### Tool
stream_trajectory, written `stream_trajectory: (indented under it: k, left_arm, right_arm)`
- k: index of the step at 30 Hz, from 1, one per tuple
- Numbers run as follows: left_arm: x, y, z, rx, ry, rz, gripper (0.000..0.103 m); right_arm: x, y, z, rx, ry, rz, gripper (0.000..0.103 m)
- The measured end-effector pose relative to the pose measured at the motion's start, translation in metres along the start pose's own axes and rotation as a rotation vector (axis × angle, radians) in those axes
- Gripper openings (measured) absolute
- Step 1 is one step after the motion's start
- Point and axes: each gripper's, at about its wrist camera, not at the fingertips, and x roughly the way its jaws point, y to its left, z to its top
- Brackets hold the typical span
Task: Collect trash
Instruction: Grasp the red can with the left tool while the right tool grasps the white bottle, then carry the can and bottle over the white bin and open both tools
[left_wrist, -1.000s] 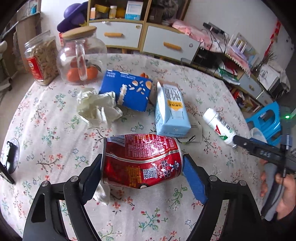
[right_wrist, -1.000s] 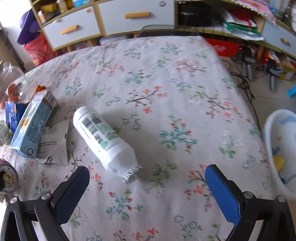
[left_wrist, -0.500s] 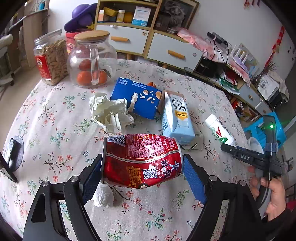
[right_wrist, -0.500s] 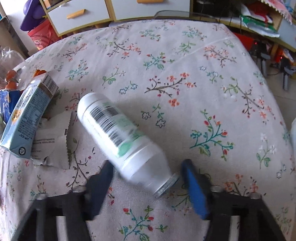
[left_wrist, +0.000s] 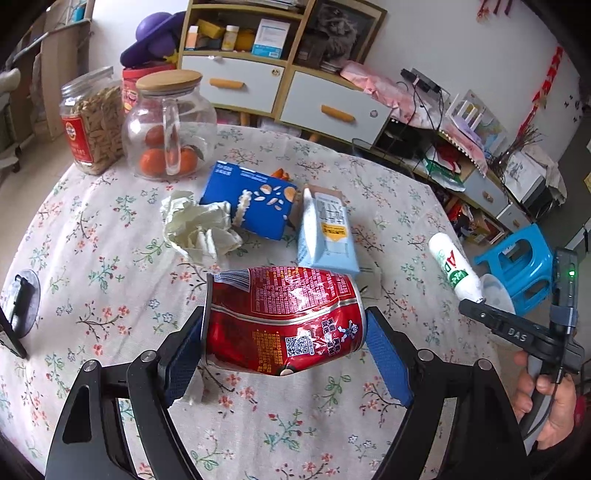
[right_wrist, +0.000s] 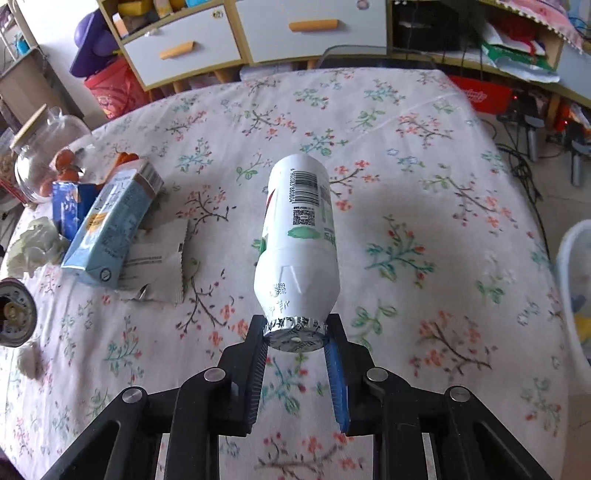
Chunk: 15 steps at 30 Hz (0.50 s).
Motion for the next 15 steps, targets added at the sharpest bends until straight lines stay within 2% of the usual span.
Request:
stream_trajectory:
  k: [8,15]
  left_arm:
    - [0.0,-0.022,-0.004,0.029,-0.002,-0.019,0.085]
    - [0.008,-0.05,-0.004,0.064,0.003,-0.041,0.085]
  right_arm:
    - [-0.04,-0.023,-0.011,0.054,-0.064,0.019,0.027]
    - [-0.067,-0.068,-0.024,0.146,-0.099,-0.012,0.027]
